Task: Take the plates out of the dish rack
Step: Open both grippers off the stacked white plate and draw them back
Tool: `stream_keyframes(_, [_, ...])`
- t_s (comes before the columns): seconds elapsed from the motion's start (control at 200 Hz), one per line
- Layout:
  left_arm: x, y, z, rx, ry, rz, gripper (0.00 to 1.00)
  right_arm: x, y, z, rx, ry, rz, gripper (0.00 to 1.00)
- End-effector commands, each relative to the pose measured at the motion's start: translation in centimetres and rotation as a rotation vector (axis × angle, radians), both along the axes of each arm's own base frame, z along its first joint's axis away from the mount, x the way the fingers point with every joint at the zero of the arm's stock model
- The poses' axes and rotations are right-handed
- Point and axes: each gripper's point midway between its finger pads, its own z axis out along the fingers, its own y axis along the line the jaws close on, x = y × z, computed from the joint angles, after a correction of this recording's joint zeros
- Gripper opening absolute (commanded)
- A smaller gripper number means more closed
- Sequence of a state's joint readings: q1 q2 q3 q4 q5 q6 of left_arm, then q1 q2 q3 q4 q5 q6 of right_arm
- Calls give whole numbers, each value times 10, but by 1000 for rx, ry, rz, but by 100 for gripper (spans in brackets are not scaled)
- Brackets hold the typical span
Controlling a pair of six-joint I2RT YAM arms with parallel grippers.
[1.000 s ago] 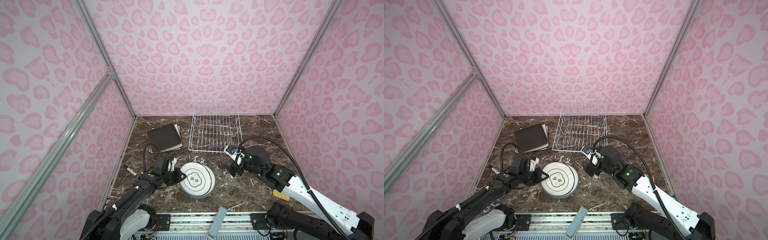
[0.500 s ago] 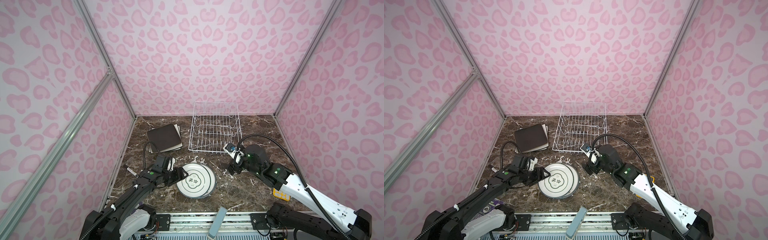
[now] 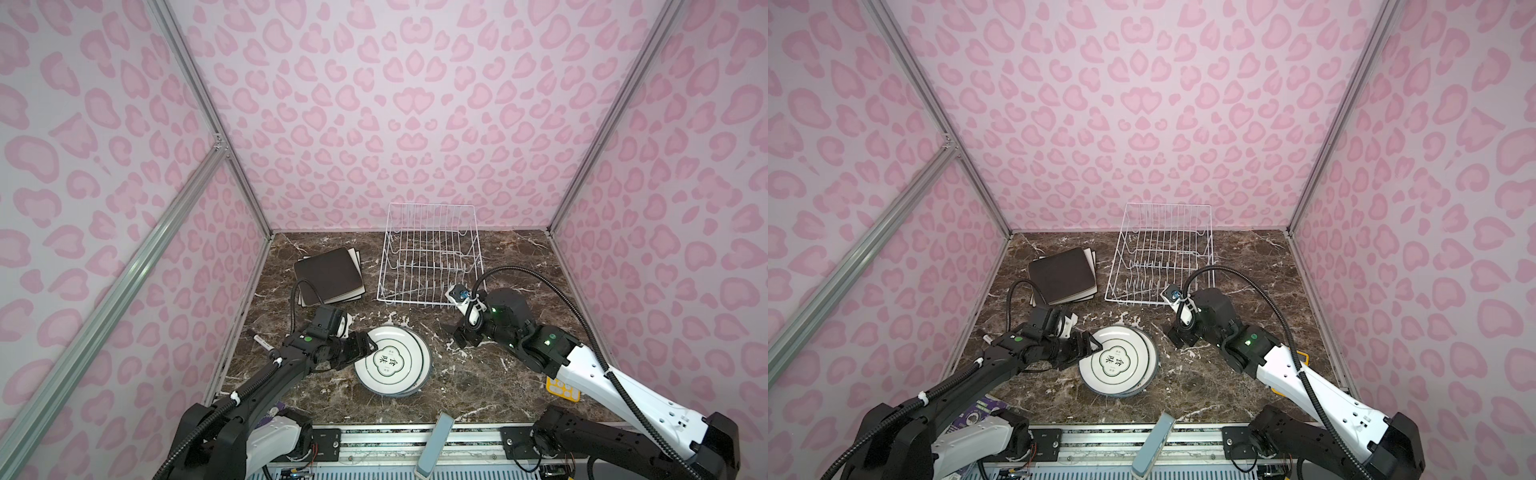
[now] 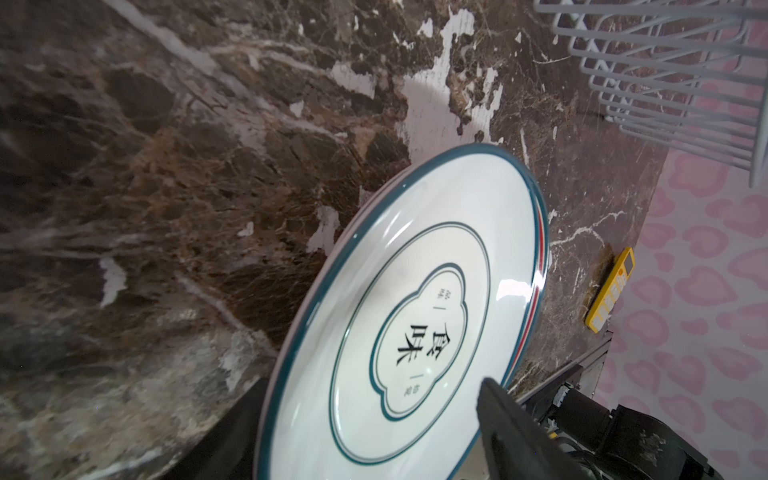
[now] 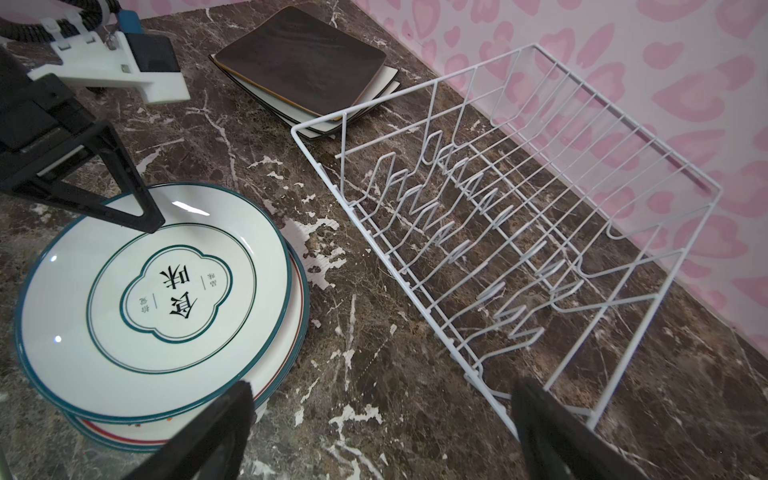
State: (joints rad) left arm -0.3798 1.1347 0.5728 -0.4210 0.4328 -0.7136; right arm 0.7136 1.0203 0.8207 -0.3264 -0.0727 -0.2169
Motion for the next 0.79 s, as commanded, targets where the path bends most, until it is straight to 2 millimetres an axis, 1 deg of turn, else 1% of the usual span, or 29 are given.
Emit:
stream_keyframes(0.0, [10, -10, 11, -40, -43, -27, 78, 2, -1, -5, -5, 9, -15, 98])
stream_keyframes(0.185, [12, -12, 10, -33, -40, -40, 77, 4, -1, -6, -6, 12, -22, 98])
stream_keyframes(0.345, [9, -16, 4, -26, -21, -58, 77, 4, 0, -5, 11, 2, -25, 98])
stream_keyframes(0.465, [9, -16, 3, -19, -22, -58, 77, 4, -2, -7, 4, 3, -31, 98])
stream_keyframes(0.56, [11, -18, 8, -17, -37, -64, 76, 4, -3, -8, 2, 2, -36, 98])
stream_keyframes(0.66, [12, -14, 11, 11, -45, -69, 77, 6, -5, -7, 5, -1, -56, 98])
stream_keyframes(0.73, [15, -10, 17, 41, -63, -71, 77, 9, -9, -4, 14, -11, -91, 98])
stream_keyframes(0.79, [19, -7, 28, 67, -99, -74, 78, 12, -14, -1, 25, -25, -116, 98])
